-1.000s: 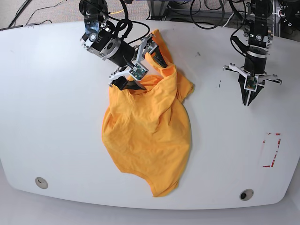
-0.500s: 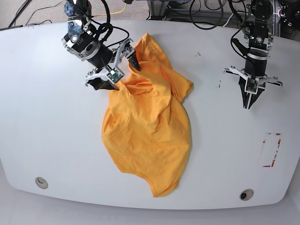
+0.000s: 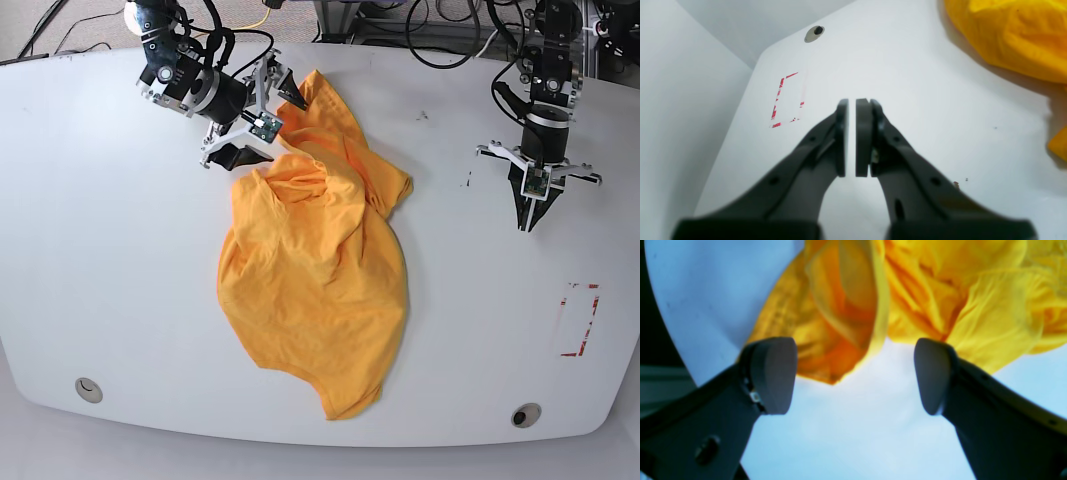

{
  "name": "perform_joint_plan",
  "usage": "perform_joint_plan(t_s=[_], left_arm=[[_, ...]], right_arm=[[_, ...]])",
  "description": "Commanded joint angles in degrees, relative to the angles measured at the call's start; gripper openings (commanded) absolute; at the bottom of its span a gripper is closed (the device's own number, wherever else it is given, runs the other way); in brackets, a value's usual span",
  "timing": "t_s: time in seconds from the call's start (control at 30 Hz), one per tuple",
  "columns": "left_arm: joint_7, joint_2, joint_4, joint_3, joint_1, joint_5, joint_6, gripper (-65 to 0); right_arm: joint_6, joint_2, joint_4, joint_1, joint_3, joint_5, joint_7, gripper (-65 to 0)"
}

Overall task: Layout the t-shirt on the table in an organized manner, then fold the t-shirt properly
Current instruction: 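Pull the held shirt edge away from the shirt with the right gripper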

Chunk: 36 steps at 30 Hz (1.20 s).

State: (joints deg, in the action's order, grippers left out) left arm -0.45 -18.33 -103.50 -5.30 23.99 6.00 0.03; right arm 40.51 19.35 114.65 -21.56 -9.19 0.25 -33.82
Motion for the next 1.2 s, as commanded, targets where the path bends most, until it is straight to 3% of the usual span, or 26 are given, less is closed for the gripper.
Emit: perform_joint_plan(t_s=[0.0, 0.23, 0.6, 0.8, 0.93, 1.17], left_arm=[[-1.44, -0.53, -0.98, -0.37, -0.30, 0.20, 0.71, -61.9], [-1.44, -0.53, -0.89, -0.37, -0.30, 0.20, 0.71, -61.9], [0.14, -0.44, -0.89, -0.28, -0.91, 0.20, 0.71, -61.9], [0.14, -0.44, -0.89, 0.33, -1.00, 0.20, 0.71, -61.9], [0.14, -0.44, -0.98, 0.60, -1.00, 0.20, 0.71, -61.9], [0.14, -0.44, -0.98, 0.60, -1.00, 0.20, 0.71, -61.9]], right_arm=[[-0.51, 0.47, 1.17, 0.77, 1.23, 0.85, 1.43, -12.5], [-0.51, -2.52, 1.09, 1.83, 9.67, 0.50, 1.43, -12.5], [-0.51, -3.49, 0.38, 8.33, 19.78, 0.94, 1.34, -12.5], [-0.51, -9.29, -2.61, 13.87, 23.92, 0.41, 1.34, -12.5], [-0.51, -12.19, -5.68, 17.39, 25.23, 0.32, 1.34, -12.5], [-0.51, -13.16, -13.68, 23.72, 24.80, 0.32, 1.43, -12.5]])
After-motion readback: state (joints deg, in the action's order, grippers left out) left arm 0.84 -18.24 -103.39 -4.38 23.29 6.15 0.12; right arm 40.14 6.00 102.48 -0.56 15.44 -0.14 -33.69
